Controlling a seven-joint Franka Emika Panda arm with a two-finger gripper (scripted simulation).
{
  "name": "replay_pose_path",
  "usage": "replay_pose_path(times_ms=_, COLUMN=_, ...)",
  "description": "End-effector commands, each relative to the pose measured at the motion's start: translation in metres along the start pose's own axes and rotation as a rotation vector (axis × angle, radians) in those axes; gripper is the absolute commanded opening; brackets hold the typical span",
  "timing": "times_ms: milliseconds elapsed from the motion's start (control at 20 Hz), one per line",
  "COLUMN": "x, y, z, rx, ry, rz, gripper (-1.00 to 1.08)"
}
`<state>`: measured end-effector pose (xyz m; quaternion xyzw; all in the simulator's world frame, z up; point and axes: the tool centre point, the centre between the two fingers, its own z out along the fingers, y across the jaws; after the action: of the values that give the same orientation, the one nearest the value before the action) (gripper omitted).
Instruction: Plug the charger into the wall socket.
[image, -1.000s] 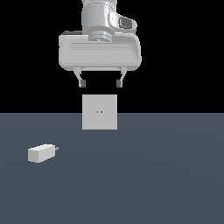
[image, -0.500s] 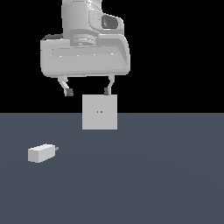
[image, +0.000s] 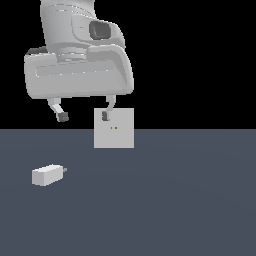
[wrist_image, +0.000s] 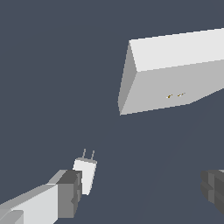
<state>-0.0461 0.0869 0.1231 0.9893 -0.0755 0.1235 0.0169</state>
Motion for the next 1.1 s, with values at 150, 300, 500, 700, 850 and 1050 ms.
replay_pose_path(times_ms=150, x=-0.01, y=-0.013, z=0.01, rx=-0.008, ry=0.04, rz=0.041, gripper=1.0)
replay_pose_path(times_ms=300, x=-0.014, y=-0.02, z=0.015, rx=-0.014, ry=0.06, rz=0.062, gripper=1.0)
replay_pose_path(times_ms=500, x=-0.02, y=-0.029, z=0.023, rx=-0.022, ry=0.089, rz=0.091, gripper=1.0)
replay_pose_path(times_ms=700, x=-0.025, y=-0.038, z=0.031, rx=-0.03, ry=0.117, rz=0.119, gripper=1.0)
replay_pose_path(times_ms=850, x=-0.028, y=-0.045, z=0.036, rx=-0.036, ry=0.136, rz=0.138, gripper=1.0)
replay_pose_path(times_ms=1050, x=-0.031, y=-0.052, z=0.042, rx=-0.042, ry=0.157, rz=0.16, gripper=1.0)
